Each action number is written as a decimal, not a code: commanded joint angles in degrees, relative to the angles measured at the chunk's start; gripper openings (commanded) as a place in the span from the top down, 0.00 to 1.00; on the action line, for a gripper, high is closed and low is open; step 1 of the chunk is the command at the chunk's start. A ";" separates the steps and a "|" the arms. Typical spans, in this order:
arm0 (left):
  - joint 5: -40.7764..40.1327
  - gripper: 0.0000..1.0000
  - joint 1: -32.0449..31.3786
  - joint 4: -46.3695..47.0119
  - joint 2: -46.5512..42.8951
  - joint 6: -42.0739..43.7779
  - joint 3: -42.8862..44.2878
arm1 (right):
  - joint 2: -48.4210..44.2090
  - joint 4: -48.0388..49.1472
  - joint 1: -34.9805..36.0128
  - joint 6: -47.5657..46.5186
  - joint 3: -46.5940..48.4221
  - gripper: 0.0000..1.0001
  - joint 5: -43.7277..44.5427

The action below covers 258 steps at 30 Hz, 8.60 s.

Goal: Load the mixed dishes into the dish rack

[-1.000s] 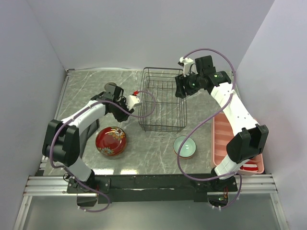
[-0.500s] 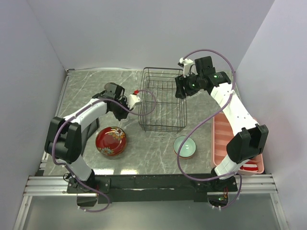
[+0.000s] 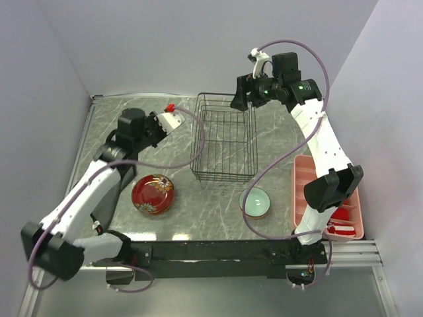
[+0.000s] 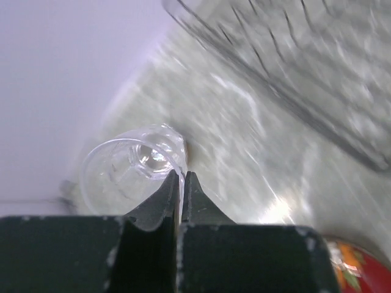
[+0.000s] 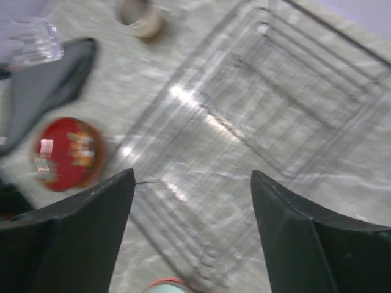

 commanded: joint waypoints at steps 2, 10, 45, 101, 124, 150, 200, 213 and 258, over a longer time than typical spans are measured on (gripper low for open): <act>-13.35 0.99 -7.04 21.67 -6.07 6.42 -10.68 | -0.63 6.74 -1.46 18.28 -0.87 0.00 -19.63; -23.39 0.99 -17.93 50.03 -7.40 21.02 -24.68 | 1.82 36.62 -1.55 47.41 -10.90 0.00 -42.24; -22.26 0.99 -29.73 84.62 13.35 52.05 -30.48 | 13.51 45.25 2.23 64.04 -12.75 0.04 -45.50; -19.10 0.30 -33.24 54.52 -7.37 33.47 -33.74 | 22.03 17.16 1.44 24.52 17.29 0.66 -29.37; -30.71 0.09 -20.17 11.33 -19.88 -15.96 -24.16 | 27.12 58.44 3.89 -3.45 1.39 0.69 6.17; -23.14 0.01 -8.90 7.80 -18.03 -25.38 -22.31 | 35.83 61.25 8.64 -12.87 3.77 0.68 15.84; -10.24 0.00 8.83 12.03 -2.32 -26.00 -7.86 | 21.79 50.45 9.61 -7.42 -4.05 0.04 26.48; 11.23 0.23 16.68 -11.62 35.75 -5.52 33.67 | 4.65 33.21 8.47 -8.38 -16.60 0.00 15.76; 8.16 0.99 13.43 -1.55 24.48 -0.78 19.21 | -2.48 33.12 8.38 3.47 -21.82 0.00 16.80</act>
